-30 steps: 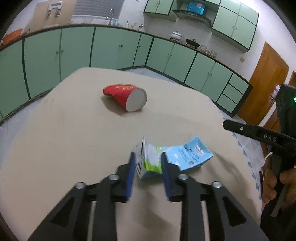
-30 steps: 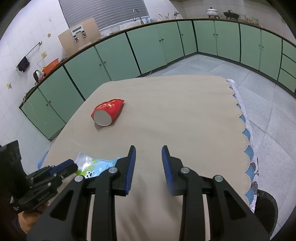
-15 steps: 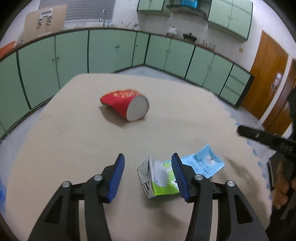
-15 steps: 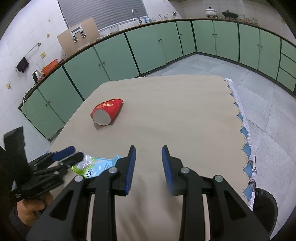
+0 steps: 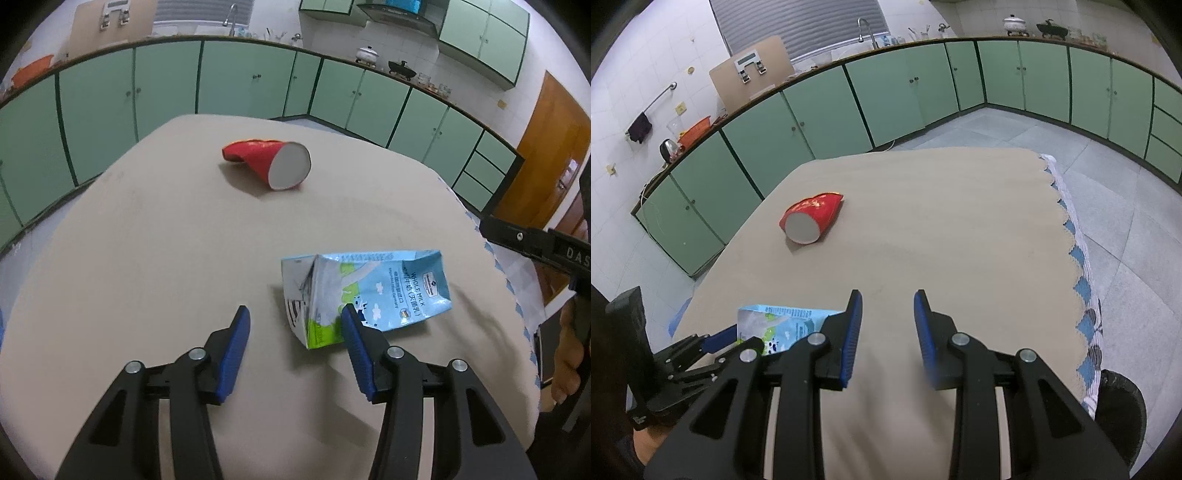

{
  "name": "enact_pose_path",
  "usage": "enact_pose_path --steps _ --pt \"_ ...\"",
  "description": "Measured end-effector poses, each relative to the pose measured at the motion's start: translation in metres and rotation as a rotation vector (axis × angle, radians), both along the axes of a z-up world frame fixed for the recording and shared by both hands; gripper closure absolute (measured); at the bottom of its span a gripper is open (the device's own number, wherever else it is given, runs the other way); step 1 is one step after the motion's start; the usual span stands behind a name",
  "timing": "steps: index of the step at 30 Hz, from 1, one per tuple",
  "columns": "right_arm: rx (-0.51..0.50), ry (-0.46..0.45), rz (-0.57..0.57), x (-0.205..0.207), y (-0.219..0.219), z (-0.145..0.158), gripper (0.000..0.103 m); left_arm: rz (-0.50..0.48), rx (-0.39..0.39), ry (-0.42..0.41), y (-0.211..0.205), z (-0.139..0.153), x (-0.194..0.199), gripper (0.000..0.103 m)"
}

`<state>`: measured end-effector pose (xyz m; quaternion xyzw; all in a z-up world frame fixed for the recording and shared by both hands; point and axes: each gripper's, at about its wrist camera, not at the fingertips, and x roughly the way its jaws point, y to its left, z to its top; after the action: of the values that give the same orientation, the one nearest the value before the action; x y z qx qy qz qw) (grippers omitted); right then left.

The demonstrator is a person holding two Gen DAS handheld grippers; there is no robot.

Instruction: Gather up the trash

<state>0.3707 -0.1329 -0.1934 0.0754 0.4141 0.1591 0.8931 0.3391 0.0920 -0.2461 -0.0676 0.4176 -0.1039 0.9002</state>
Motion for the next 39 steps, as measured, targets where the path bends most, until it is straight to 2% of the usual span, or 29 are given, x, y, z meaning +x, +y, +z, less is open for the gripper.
enact_pose_path --steps 7,9,12,19,21,23,28,29,30,31,33,34,39 --pt "-0.003 0.031 -0.016 -0.02 -0.011 -0.009 0.073 -0.038 0.029 0.03 -0.01 -0.005 -0.001 0.053" --pt "-0.002 0.031 -0.02 -0.024 -0.014 -0.009 0.073 -0.046 0.051 0.015 -0.014 -0.008 -0.007 0.053" --pt "-0.003 0.033 -0.027 -0.029 -0.018 -0.01 0.073 -0.059 0.022 0.004 -0.013 -0.007 -0.008 0.053" --pt "-0.003 0.039 -0.054 -0.036 -0.034 -0.012 0.073 -0.139 0.035 -0.04 -0.017 -0.002 -0.002 0.051" --pt "-0.003 0.039 -0.061 -0.036 -0.037 -0.012 0.073 -0.16 0.039 -0.07 -0.016 0.002 -0.001 0.037" --pt "-0.005 0.04 -0.061 -0.034 -0.038 -0.012 0.073 -0.193 0.055 -0.109 -0.017 0.006 0.001 0.031" --pt "-0.012 0.037 -0.058 -0.033 -0.035 -0.011 0.073 -0.255 0.072 -0.099 -0.022 0.001 0.014 0.031" --pt "-0.013 0.037 -0.058 -0.033 -0.034 -0.011 0.073 -0.261 0.065 -0.097 -0.022 0.0 0.015 0.033" --pt "-0.014 0.038 -0.058 -0.033 -0.034 -0.011 0.073 -0.274 0.055 -0.092 -0.023 -0.001 0.017 0.046" --pt "-0.016 0.039 -0.057 -0.034 -0.033 -0.011 0.073 -0.283 0.045 -0.092 -0.023 -0.001 0.018 0.049" --pt "-0.021 0.041 -0.056 -0.034 -0.033 -0.012 0.073 -0.284 0.03 -0.099 -0.022 0.001 0.018 0.066" --pt "-0.023 0.041 -0.055 -0.034 -0.032 -0.012 0.073 -0.289 0.01 -0.099 -0.021 0.001 0.018 0.07" --pt "-0.023 0.037 -0.057 -0.034 -0.032 -0.01 0.073 -0.292 -0.002 -0.111 -0.026 0.003 0.009 0.072"
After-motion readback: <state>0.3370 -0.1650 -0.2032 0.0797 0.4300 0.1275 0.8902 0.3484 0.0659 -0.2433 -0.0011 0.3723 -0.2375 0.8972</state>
